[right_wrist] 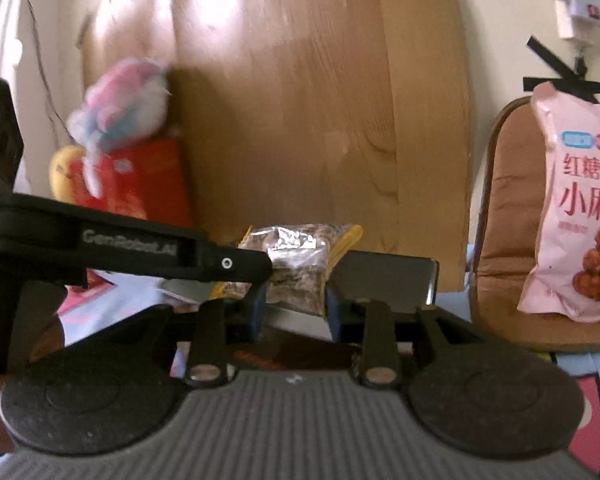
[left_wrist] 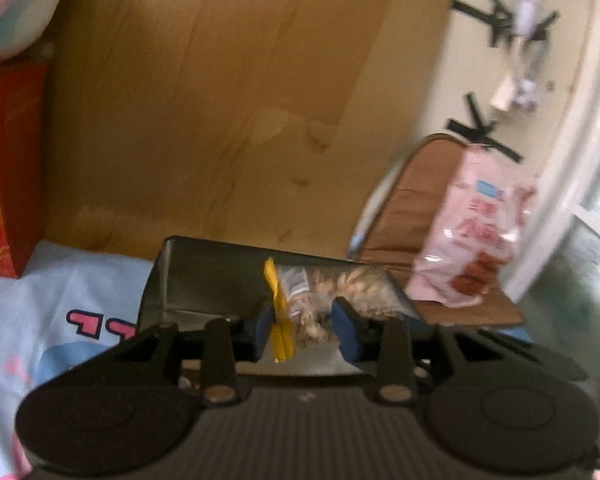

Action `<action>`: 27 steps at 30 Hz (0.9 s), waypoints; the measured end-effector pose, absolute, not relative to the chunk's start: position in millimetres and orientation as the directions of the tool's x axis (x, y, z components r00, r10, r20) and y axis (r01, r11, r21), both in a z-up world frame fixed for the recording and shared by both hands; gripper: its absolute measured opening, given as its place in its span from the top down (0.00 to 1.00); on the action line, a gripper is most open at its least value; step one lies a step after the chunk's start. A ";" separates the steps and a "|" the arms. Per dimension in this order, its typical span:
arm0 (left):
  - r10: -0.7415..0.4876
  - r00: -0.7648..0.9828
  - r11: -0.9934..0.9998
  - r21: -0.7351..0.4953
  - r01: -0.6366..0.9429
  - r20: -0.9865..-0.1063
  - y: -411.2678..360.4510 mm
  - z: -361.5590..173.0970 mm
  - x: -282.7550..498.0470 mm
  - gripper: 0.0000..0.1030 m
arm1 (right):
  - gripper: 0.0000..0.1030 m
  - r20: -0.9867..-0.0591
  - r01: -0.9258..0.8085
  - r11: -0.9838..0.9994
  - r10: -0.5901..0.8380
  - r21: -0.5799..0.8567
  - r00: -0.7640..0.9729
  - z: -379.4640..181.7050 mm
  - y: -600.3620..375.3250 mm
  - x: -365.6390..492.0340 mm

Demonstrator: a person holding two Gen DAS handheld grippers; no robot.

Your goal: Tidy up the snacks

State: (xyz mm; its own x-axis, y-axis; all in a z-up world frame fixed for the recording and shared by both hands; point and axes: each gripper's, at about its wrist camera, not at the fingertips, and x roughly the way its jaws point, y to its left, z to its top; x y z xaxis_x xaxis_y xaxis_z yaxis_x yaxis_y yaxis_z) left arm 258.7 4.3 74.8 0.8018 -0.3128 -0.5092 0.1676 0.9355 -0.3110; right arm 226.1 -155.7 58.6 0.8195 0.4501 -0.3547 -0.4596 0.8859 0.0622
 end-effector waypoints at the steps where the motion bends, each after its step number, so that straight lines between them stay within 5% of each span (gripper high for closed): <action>1: -0.307 0.807 0.938 -0.306 0.165 -0.504 4.5 75.7 257.4 0.68 | 0.54 -0.342 -0.459 0.885 0.456 0.079 0.822 60.9 -160.8 225.8; 5: -0.340 0.845 0.926 -0.304 0.224 -0.414 12.8 86.3 209.5 0.66 | 0.54 -0.281 -0.453 0.870 0.491 0.193 0.825 64.9 -202.7 196.5; 9: -0.442 0.802 0.876 -0.387 0.289 -0.402 19.8 77.2 150.8 0.66 | 0.54 -0.333 -0.401 0.862 0.493 0.310 0.804 48.2 -248.5 160.1; 15: -0.488 0.720 0.848 -0.463 0.257 -0.494 21.3 32.5 95.5 0.66 | 0.55 -0.384 -0.476 0.760 0.640 0.443 0.665 17.4 -246.9 104.1; 21: -0.464 0.716 0.829 -0.540 0.144 -0.521 50.7 16.8 74.3 0.66 | 0.60 -0.528 -0.580 0.800 0.562 0.152 0.637 -6.2 -174.2 65.7; 22: -0.454 0.726 0.832 -0.537 0.138 -0.517 55.4 18.7 68.9 0.66 | 0.67 -0.525 -0.577 0.811 0.533 0.095 0.664 -6.7 -169.5 60.3; 27: -0.442 0.741 0.833 -0.538 0.129 -0.505 78.5 16.5 40.0 0.61 | 0.68 -0.527 -0.713 0.700 0.618 0.033 0.583 -2.5 -185.1 29.6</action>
